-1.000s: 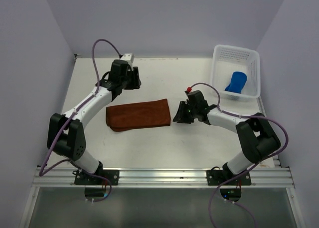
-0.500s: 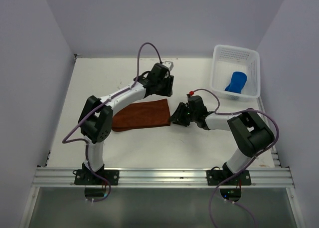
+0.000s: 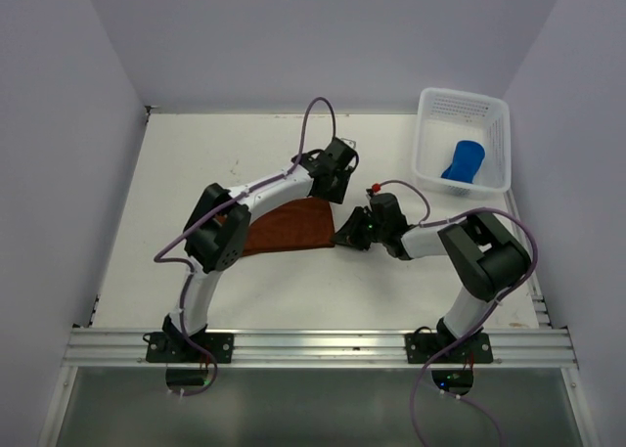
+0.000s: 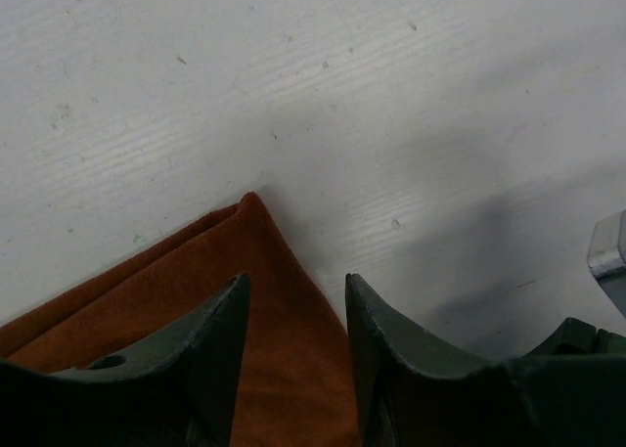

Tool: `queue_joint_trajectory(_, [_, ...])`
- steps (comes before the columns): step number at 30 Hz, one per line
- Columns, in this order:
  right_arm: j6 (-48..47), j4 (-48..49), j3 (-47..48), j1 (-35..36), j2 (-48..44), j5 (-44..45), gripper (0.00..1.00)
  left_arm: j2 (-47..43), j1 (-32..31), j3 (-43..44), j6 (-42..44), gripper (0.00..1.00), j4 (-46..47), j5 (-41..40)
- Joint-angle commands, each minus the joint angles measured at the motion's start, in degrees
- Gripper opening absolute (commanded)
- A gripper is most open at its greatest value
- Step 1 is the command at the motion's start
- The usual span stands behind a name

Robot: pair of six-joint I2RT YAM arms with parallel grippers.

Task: Roll the towels
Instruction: Roll the towel

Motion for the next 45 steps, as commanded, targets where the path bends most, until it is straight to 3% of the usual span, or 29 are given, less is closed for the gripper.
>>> queue_joint_trajectory(1, [0.34,1.54,-1.80,0.12,2.11,-0.42,0.17,1.10,-0.08,1.88,1.16,0.47,-2.78,-4.11])
queue_joint_trajectory(17, [0.43,4.79,-2.59,0.12,4.40,-3.23,0.10,8.65,-1.14,6.36,0.63,0.40,-1.37,-4.46])
queue_joint_trajectory(28, [-9.50,-9.00,-2.06,2.58,-5.88,6.70,0.03,10.77,-1.40,7.16,0.90,0.00,-4.98,-7.98])
queue_joint_trajectory(36, [-14.24,-16.38,-0.13,7.15,-10.36,14.60,0.00,5.94,-1.23,4.97,-3.67,0.00,2.65,-4.38])
queue_joint_trajectory(45, [-19.78,-30.00,4.52,14.01,-16.43,30.51,0.00,-1.18,-0.70,-1.53,-6.92,0.00,13.81,0.19])
